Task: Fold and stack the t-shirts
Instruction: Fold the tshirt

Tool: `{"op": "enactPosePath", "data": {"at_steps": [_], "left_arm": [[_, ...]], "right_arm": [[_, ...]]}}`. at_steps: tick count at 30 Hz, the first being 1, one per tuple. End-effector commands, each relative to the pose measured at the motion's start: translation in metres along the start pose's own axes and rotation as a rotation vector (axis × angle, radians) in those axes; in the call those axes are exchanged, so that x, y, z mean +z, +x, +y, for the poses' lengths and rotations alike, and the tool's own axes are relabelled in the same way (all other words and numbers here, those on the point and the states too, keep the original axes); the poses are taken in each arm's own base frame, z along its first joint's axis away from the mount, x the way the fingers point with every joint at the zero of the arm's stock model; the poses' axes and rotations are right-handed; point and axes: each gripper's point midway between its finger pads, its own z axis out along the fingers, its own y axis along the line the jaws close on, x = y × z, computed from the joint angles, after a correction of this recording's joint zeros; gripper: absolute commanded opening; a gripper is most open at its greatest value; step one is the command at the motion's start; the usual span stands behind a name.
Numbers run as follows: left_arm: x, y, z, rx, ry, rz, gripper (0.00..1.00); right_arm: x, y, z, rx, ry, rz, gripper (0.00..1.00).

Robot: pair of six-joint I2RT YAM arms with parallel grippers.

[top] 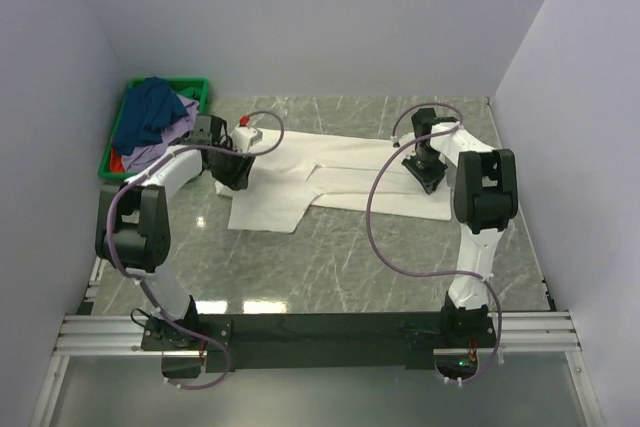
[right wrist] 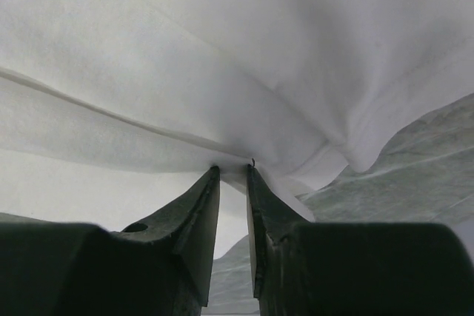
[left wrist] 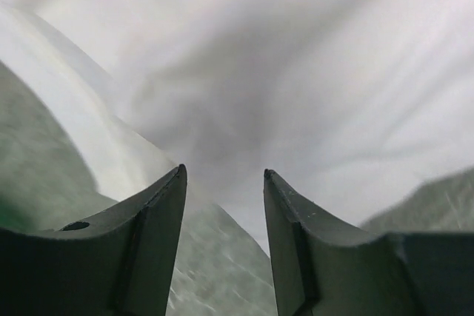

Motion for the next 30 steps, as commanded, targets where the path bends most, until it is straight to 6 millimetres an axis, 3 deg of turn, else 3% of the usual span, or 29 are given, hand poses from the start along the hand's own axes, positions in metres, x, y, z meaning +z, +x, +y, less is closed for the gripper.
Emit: {"op": "enactPosePath", "data": {"at_steps": [1,4,9,16,21,25,30], "left_arm": [[0.000,-0.038,0.028,-0.049,-0.062,-0.097,0.52],[0.012,-0.035,0.040,-0.066,-0.075,-0.073,0.52],[0.035,-0.003,0.039,-0.062,-0.042,0.041,0.50],[0.034,0.052,0.002,-0.091,0.069,0.163,0.45],[0.012,0.081,-0.038,-0.114,0.147,0.203,0.43],[-0.004,0.080,-0.045,-0.135,0.140,0.175,0.46],[-0.040,0.036,-0.031,-0.100,0.140,-0.003,0.53]], "right_arm": [[0.005,-0.016,-0.018,0.026,0.076,-0.017,0.27],[0.010,-0.022,-0.027,0.043,0.102,-0.011,0.27],[0.012,-0.031,-0.034,0.048,0.121,-0.001,0.26],[0.013,-0.021,-0.040,0.002,0.162,0.020,0.25],[0.012,-0.004,-0.043,-0.019,0.182,0.038,0.25],[0.003,-0.001,-0.038,-0.022,0.160,0.019,0.27],[-0.055,-0.028,-0.019,-0.014,0.065,-0.141,0.38]]}}
